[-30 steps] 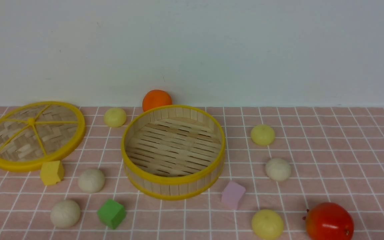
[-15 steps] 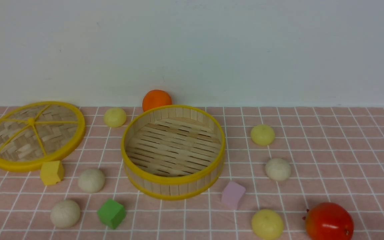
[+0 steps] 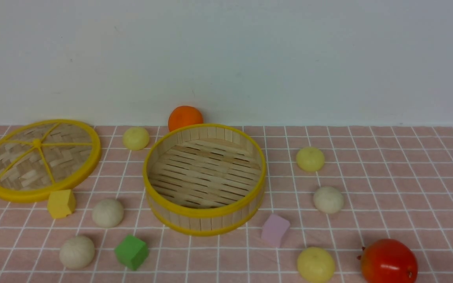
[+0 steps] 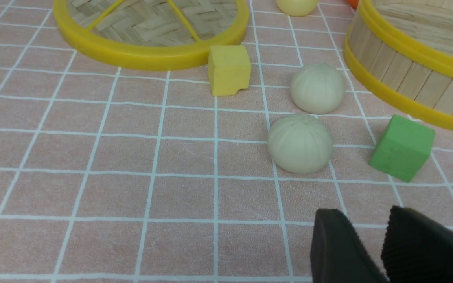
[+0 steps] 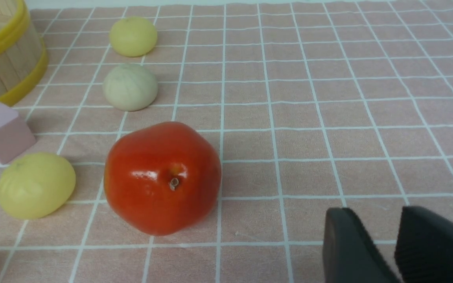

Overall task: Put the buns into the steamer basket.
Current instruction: Use the left arm to grab a steamed stuffed bun

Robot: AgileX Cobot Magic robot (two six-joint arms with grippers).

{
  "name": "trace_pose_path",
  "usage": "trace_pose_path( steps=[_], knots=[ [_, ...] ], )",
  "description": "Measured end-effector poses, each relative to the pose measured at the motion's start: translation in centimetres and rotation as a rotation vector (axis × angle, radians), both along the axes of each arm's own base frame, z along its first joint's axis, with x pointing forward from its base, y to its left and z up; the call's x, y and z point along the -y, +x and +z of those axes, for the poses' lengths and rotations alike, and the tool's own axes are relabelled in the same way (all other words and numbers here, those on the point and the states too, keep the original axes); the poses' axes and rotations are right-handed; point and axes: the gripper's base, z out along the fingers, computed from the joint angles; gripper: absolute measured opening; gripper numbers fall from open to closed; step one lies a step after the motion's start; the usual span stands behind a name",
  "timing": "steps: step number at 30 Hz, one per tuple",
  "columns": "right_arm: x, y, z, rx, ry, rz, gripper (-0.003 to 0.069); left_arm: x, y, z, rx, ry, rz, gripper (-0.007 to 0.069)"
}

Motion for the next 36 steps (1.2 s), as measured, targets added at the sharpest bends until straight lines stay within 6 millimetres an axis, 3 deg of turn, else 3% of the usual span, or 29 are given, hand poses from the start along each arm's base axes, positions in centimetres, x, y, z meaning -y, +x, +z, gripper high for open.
trace_pose_path(
  steps=[5,11,15,20,21,25,27,28,32,36],
  knots=[
    [0.0,0.0,0.0,0.000,0.000,0.000,0.0238,0.0,0.2,0.2,0.059,-0.003,-0.002,0.0238],
    [0.0,0.0,0.0,0.000,0.000,0.000,0.0238,0.1,0.5,2.3,0.298,-0.049,-0.008,0.0238],
    [0.0,0.0,0.0,0.000,0.000,0.000,0.0238,-0.2,-0.2,5.8,0.668,-0.303,0.005,0.0238],
    [0.0,0.0,0.0,0.000,0.000,0.000,0.0238,-0.6,-1.4,9.0,0.873,-0.448,0.002,0.0239],
    [0.0,0.0,0.0,0.000,0.000,0.000,0.0238,-0.6,-1.5,9.6,0.868,-0.458,-0.001,0.0240],
    [0.0,0.0,0.0,0.000,0.000,0.000,0.0238,-0.3,-2.5,14.9,0.740,-0.461,-0.027,0.0239],
    [0.0,0.0,0.0,0.000,0.000,0.000,0.0238,-0.2,-2.3,15.9,0.672,-0.454,-0.029,0.0239],
    [0.0,0.0,0.0,0.000,0.000,0.000,0.0238,0.1,-1.8,16.9,0.557,-0.440,-0.027,0.0239],
    [0.0,0.0,0.0,0.000,0.000,0.000,0.0238,0.8,1.5,16.8,0.158,-0.381,0.000,0.0239],
    [0.0,0.0,0.0,0.000,0.002,-0.001,0.0239,1.2,4.8,15.1,-0.051,-0.344,0.034,0.0239]
  ],
)
